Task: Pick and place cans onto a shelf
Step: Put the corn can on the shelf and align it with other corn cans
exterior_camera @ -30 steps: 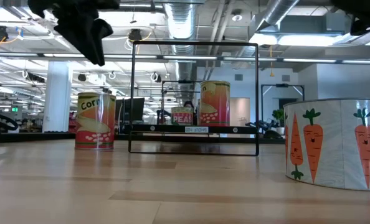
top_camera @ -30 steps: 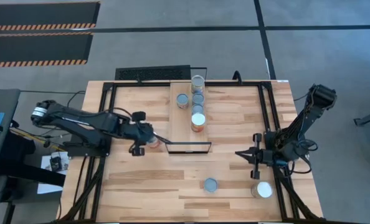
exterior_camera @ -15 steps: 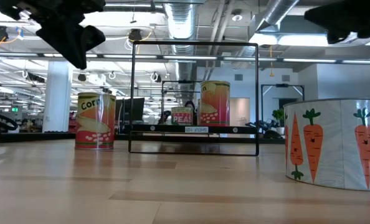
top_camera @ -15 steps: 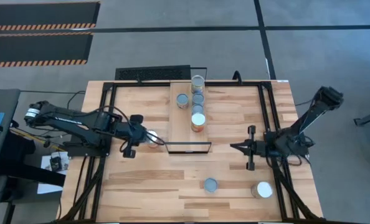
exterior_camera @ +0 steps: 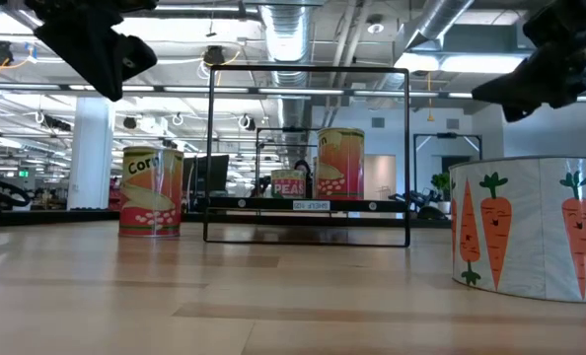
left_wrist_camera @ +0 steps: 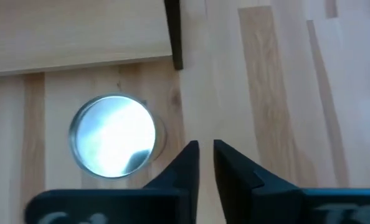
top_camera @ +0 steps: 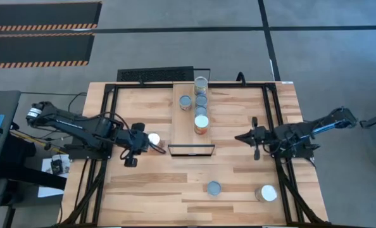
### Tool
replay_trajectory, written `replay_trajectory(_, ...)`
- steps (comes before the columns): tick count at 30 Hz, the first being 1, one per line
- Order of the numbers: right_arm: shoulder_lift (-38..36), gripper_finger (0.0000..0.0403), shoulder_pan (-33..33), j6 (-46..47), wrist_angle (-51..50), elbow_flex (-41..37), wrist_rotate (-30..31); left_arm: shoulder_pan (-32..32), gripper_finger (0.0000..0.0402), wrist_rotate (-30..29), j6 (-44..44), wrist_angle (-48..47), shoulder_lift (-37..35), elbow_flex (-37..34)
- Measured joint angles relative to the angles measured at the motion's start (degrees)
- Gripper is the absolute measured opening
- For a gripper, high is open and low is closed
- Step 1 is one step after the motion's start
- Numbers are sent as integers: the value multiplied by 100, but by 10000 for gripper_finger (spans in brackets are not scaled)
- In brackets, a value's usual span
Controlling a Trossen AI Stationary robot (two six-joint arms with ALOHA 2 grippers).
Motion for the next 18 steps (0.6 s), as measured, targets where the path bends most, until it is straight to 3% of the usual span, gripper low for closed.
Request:
replay_trajectory(4, -90, 4, 75, -166, -70, -9, 47, -324, 82, -331, -42, 20, 1, 0)
replay_trajectory(8, -75, 5, 180, -168, -70, -11, 310, -725, 109, -1026, 46, 62, 169, 2)
replay_trajectory(13, -76, 6, 351, -171, -65, -13, 421, -959, 119, -1782, 96, 106, 710, 2)
replay_trajectory(18, -76, 7, 538, -162, -113, -15, 1086, -899, 113, -2280, 75, 165, 1352, 2)
